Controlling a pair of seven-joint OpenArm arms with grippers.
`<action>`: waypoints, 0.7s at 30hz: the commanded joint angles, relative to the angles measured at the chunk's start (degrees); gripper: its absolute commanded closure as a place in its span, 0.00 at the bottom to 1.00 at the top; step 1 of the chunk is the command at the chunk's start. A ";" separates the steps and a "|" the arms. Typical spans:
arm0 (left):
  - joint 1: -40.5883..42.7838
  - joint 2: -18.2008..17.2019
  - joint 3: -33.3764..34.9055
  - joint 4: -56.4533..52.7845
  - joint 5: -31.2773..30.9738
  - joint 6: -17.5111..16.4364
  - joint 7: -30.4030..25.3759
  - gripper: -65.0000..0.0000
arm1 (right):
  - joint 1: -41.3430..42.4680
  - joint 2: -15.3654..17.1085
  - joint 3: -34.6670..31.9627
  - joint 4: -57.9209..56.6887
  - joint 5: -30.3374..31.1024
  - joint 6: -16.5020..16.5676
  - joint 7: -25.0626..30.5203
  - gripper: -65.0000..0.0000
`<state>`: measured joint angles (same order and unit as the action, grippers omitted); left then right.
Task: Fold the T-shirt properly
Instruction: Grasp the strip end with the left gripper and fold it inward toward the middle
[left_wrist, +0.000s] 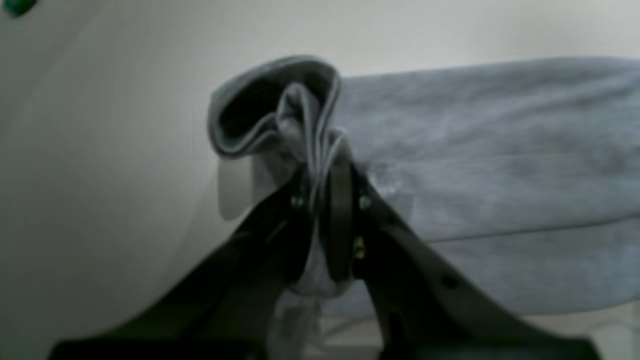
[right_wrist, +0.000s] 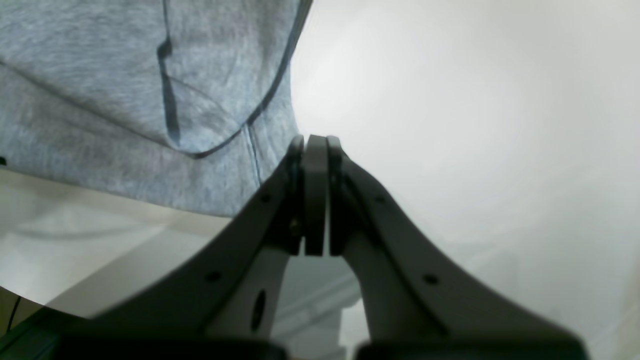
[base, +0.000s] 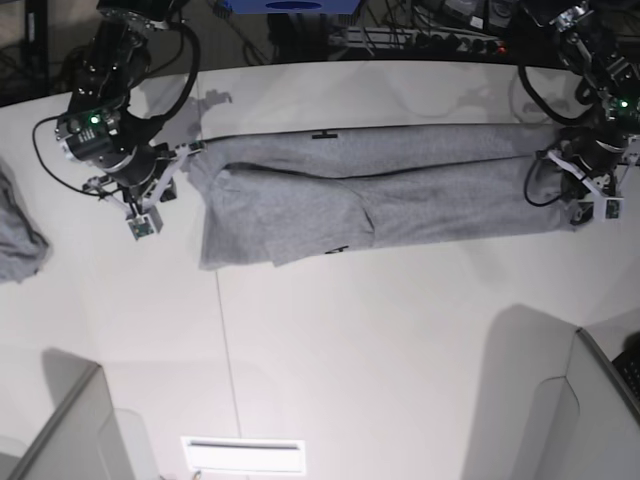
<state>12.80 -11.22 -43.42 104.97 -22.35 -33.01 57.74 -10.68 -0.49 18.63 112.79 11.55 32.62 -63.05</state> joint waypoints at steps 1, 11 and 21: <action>-0.18 -0.42 0.47 1.89 -0.38 0.00 -0.90 1.00 | 0.52 0.18 -0.04 0.83 0.36 0.30 0.94 1.00; -0.18 2.30 13.13 2.68 -0.82 7.39 -0.90 1.00 | 0.35 0.18 0.14 0.83 0.36 0.30 0.76 1.00; -0.71 6.17 19.11 2.68 -0.46 8.00 -0.90 1.00 | 0.26 0.18 0.22 0.83 0.36 0.30 0.67 1.00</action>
<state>12.56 -4.80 -24.29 106.54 -22.31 -25.08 57.87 -10.90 -0.49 18.65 112.77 11.53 32.62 -63.24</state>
